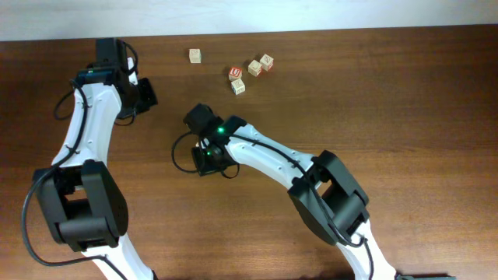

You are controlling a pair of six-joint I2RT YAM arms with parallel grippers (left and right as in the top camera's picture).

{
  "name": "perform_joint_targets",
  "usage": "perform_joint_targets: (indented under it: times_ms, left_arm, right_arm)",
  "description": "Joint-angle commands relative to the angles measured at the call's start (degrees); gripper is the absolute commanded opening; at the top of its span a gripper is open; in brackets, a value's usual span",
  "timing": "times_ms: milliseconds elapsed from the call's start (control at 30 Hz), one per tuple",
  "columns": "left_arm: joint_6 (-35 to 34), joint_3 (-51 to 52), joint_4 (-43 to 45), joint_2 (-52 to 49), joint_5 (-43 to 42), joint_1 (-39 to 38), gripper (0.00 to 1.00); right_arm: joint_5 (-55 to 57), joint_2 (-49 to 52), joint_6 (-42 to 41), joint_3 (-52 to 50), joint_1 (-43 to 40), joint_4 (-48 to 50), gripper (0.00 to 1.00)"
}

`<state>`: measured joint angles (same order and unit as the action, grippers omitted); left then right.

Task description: Rotate 4 blocks

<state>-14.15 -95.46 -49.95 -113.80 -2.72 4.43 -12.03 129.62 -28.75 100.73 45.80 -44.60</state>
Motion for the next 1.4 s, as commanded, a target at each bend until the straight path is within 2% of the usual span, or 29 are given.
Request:
perform_joint_targets:
  times_ms: [0,200,433,533,633,833,967,1367]
  left_arm:
    - [0.9,0.2,-0.3,0.2,0.6,0.2,0.00]
    - [0.9,0.2,-0.9,0.2,0.6,0.2,0.00]
    - [0.9,0.2,-1.6,0.2,0.6,0.2,0.00]
    - [0.9,0.2,-2.0,0.2,0.4,0.2,0.00]
    - [0.9,0.2,-2.0,0.2,0.2,-0.2,0.00]
    - [0.9,1.8,-1.1,0.2,0.2,-1.4,0.00]
    - [0.9,2.4,-0.7,0.1,0.2,-1.4,0.00]
    - [0.9,2.4,-0.4,0.1,0.2,-1.4,0.00]
  right_arm:
    - [4.5,0.9,-0.9,1.0,-0.1,0.6,0.05]
    - [12.0,1.0,-1.7,1.0,-0.2,2.5,0.04]
    - [11.4,0.9,-1.5,1.0,-1.2,3.4,0.04]
    - [7.8,-2.7,3.1,4.5,-2.7,-0.8,0.04]
    - [8.0,-6.8,3.1,9.1,-5.8,-5.5,0.04]
    - [5.6,-3.8,4.6,9.2,-11.8,-11.4,0.04]
    - [1.7,-1.0,13.1,9.2,-11.7,-9.5,0.04]
    - [-2.6,3.2,23.7,9.2,-10.9,-5.9,0.05]
